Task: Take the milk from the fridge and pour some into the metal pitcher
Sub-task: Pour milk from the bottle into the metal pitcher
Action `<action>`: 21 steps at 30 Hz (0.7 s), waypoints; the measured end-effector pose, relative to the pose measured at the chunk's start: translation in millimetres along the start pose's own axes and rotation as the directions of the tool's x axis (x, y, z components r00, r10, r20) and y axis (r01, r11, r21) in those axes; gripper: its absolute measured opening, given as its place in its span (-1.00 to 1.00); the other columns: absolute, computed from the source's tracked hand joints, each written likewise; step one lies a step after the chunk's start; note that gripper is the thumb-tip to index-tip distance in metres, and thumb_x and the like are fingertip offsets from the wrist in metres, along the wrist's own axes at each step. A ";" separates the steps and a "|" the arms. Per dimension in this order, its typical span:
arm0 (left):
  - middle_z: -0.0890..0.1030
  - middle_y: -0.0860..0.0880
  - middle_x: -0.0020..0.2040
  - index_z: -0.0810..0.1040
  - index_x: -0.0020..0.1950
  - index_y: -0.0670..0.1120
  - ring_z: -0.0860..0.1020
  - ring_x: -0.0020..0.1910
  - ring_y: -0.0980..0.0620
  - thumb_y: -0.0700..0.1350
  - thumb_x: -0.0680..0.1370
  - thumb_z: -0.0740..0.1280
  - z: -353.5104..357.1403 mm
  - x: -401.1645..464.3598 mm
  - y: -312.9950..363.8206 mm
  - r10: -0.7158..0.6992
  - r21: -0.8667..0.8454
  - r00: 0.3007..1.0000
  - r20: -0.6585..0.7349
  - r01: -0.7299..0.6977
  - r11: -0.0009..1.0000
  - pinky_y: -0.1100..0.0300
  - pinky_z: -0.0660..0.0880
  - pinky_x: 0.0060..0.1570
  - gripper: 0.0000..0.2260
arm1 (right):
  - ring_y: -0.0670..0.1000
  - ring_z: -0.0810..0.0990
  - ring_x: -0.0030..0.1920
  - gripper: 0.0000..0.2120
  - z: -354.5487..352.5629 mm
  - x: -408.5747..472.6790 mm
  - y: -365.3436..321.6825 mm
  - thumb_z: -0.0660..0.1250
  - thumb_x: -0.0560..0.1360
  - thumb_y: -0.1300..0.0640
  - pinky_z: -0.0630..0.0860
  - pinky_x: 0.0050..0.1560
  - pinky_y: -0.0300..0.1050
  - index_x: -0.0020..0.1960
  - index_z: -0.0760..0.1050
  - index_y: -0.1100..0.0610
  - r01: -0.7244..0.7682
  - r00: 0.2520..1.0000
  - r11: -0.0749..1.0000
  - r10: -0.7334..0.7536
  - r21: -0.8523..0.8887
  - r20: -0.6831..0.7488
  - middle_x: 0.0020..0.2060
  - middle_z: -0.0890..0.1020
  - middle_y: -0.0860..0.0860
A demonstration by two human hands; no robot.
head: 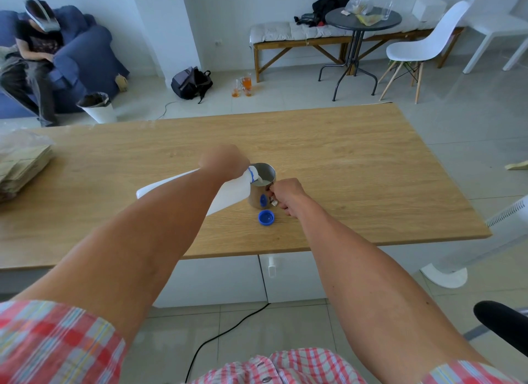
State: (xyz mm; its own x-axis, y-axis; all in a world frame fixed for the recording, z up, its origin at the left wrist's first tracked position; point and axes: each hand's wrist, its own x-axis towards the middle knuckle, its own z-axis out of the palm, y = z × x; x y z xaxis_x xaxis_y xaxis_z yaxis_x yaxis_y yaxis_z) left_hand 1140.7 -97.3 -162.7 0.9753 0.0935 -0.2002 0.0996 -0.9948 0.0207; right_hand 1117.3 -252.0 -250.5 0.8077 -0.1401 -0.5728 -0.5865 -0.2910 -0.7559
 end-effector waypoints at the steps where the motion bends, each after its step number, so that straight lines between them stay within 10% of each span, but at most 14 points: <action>1: 0.57 -0.12 0.02 0.51 0.07 -0.10 0.57 0.02 -0.17 0.02 0.64 0.17 -0.2 -0.4 0.5 -0.001 0.002 1.000 0.004 0.001 1.000 0.01 0.47 -0.03 -0.77 | -0.04 0.31 -0.49 -0.78 -0.2 -0.9 -0.2 0.20 0.59 0.24 0.23 -0.58 -0.28 0.02 0.64 0.18 0.000 1.000 1.000 0.000 0.000 0.000 -0.34 0.52 0.03; 21: 0.51 -0.08 -0.13 0.53 0.03 -0.11 0.56 -0.04 -0.15 0.02 0.63 0.18 -1.7 -2.6 1.8 -0.004 -0.006 1.000 0.011 0.004 1.000 0.02 0.46 -0.07 -0.76 | -0.03 0.34 -0.46 -0.82 -1.3 -3.1 -1.1 0.22 0.59 0.24 0.30 -0.46 -0.21 -0.04 0.61 0.15 0.009 1.000 1.000 -0.009 0.004 0.006 -0.34 0.52 0.03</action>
State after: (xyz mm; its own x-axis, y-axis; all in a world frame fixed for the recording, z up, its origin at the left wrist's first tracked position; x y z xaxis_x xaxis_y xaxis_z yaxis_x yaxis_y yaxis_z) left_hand 1138.6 -99.4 -160.4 0.9727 0.0974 -0.2106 0.1050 -0.9941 0.0254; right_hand 1115.5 -252.5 -247.5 0.8124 -0.1317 -0.5680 -0.5797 -0.2882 -0.7622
